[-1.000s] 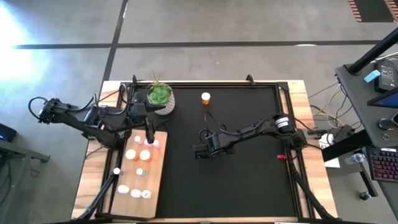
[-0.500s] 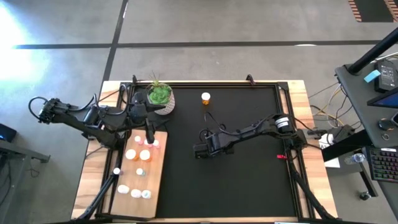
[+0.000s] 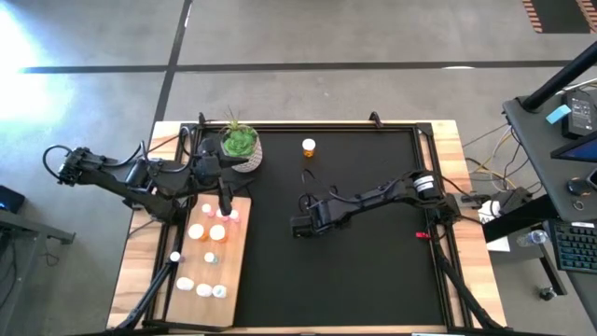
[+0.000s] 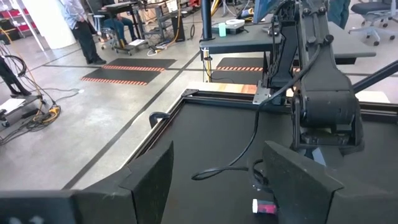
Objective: Pick and place medicine bottles onto shelf by color
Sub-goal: Put the blue pill bottle on the shelf aligned with the other blue pill bottles
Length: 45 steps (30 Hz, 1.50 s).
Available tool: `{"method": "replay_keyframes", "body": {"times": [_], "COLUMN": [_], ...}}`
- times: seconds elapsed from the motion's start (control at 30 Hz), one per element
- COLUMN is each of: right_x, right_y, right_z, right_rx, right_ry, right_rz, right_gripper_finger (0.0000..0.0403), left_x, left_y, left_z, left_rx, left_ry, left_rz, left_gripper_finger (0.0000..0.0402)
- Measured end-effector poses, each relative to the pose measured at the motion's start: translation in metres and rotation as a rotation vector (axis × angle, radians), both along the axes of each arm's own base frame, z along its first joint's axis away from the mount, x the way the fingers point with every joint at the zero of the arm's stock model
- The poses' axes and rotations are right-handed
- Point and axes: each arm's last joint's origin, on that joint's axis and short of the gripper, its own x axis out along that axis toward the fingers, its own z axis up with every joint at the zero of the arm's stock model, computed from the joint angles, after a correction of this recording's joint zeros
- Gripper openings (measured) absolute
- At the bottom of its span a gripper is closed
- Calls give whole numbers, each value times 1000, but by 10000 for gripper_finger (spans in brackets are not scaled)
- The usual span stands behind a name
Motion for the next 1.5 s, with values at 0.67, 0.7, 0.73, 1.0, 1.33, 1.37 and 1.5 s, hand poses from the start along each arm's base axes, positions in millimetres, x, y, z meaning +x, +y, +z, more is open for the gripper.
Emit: {"method": "replay_keyframes", "body": {"times": [0.67, 0.7, 0.73, 1.0, 1.33, 1.37, 1.5], "right_x": [-62, -64, -65, -57, -58, -59, -60], "right_y": [-12, -12, -13, -12, -11, -11, -11], "right_z": [169, 174, 177, 193, 199, 200, 201], "right_rx": [-297, -324, -350, -538, -608, -611, -630], "right_ry": [-293, -300, -306, -398, -391, -393, -383], "right_rz": [788, 818, 844, 1056, 1218, 1229, 1263], "right_gripper_finger": [84, 85, 86, 85, 83, 83, 83], "left_x": [48, 53, 57, 90, 105, 106, 109], "left_y": [-15, -16, -17, -25, -29, -29, -30], "left_z": [-19, -20, -21, -33, -44, -45, -48], "left_rx": [-159, -161, -163, -135, -17, -16, -16], "left_ry": [-16, -23, -32, -60, -12, -8, -4], "left_rz": [-50, -51, -50, -55, -77, -77, -76], "left_gripper_finger": [231, 231, 231, 231, 231, 231, 231]}}
